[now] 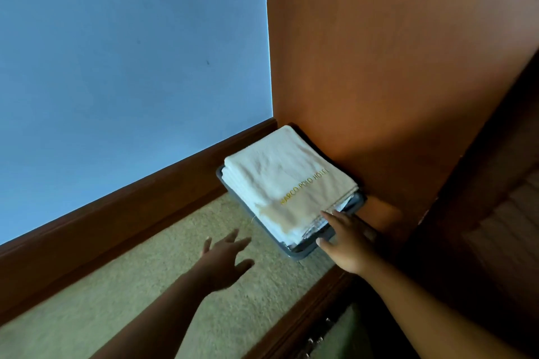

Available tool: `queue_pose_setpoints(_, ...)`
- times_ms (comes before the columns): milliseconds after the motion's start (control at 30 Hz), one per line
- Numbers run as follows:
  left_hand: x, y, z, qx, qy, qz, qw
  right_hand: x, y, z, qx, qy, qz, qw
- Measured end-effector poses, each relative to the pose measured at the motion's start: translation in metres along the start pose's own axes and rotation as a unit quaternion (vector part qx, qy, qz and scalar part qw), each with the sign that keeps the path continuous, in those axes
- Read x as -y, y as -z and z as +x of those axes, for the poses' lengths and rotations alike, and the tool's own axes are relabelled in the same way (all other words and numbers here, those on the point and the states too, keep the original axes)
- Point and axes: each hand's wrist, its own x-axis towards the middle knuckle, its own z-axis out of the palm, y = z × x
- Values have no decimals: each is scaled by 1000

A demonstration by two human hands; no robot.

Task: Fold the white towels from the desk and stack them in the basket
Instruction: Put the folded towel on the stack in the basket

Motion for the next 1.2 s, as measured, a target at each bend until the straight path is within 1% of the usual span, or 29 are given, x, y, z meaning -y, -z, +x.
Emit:
queue_pose_setpoints(67,12,19,-15,-29,-8,-14,999,18,4,-29,7,27,24,999)
queue_pose_setpoints(133,19,45,-25,-51,-21,-3,998,37,20,-51,-1,42,4,999)
queue_pose_setpoints(200,21,81,-32,-66,-40,18,997,62,54,-66,-14,63,-8,998)
queue_pose_setpoints(233,19,105,-36,-80,-50,32,995,77,77,-71,-33,79,-19,996)
queue_pose_setpoints(333,-5,201,-55,-157,-67,64,983,128,165,-77,-123,135,-43,982)
queue_pose_setpoints(367,-18,236,-69,-194,-76,69,976,150,199,-85,-150,162,-44,974)
queue_pose_setpoints(433,-52,317,-119,-282,-98,108,948,204,278,-118,-207,206,-71,954)
queue_pose_setpoints(500,-80,375,-161,-336,-114,132,926,242,336,-147,-244,234,-89,937)
queue_pose_setpoints(567,-105,419,-216,-377,-115,146,907,274,381,-179,-267,258,-104,923)
queue_pose_setpoints(633,-123,447,-265,-418,-107,166,887,294,410,-203,-281,280,-113,911)
queue_pose_setpoints(733,-139,456,-327,-446,-81,166,876,308,429,-234,-288,319,-96,898)
queue_pose_setpoints(867,-148,428,-389,-455,-49,148,877,309,426,-271,-271,357,-89,890)
queue_pose_setpoints(1000,-153,386,-432,-431,-15,146,890,311,410,-295,-258,388,-74,882)
queue_pose_setpoints(1067,-153,366,-467,-416,20,159,895,322,398,-315,-239,403,-82,880)
queue_pose_setpoints(1200,-139,348,-532,-410,76,169,893,355,368,-346,-218,437,-80,869)
